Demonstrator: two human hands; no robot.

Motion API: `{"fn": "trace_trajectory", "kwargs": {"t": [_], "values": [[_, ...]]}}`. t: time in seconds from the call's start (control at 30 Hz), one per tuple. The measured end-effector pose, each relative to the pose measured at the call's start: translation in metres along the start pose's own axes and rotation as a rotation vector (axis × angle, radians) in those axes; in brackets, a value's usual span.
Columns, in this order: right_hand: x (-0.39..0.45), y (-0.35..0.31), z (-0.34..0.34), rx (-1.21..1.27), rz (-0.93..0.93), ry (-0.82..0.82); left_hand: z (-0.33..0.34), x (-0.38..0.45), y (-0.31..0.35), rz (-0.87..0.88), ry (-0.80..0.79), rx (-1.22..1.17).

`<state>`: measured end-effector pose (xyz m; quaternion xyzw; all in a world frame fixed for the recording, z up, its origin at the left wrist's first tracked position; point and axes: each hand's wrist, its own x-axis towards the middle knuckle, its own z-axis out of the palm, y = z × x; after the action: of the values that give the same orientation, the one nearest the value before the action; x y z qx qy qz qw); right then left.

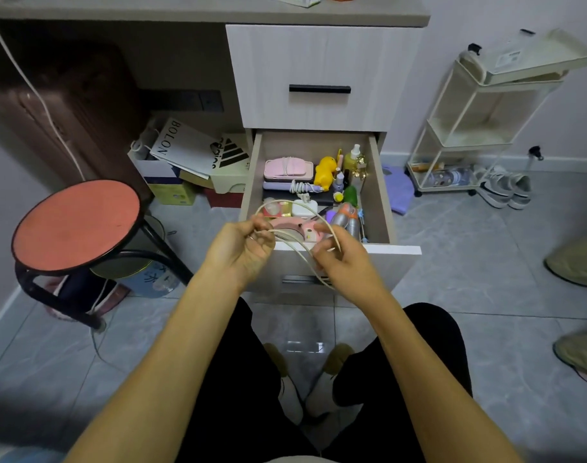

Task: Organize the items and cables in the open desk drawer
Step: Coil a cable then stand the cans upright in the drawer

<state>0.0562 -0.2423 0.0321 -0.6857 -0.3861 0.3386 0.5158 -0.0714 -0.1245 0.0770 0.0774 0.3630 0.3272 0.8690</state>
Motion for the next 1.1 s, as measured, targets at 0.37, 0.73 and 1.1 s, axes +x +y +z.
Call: {"fn": "trace_trajectory", "kwargs": {"t": [0.37, 0.73, 1.1], "values": [[0.0, -0.004, 0.001, -0.494, -0.288, 0.173, -0.007, -0.021, 0.007, 0.008, -0.093, 0.247], [-0.012, -0.064, -0.001, 0.095, 0.112, -0.155, -0.009, -0.037, 0.022, 0.173, -0.055, 0.319], [-0.041, -0.088, -0.007, 0.051, 0.179, -0.227, -0.016, -0.05, 0.009, 0.112, -0.067, 0.335]]}}
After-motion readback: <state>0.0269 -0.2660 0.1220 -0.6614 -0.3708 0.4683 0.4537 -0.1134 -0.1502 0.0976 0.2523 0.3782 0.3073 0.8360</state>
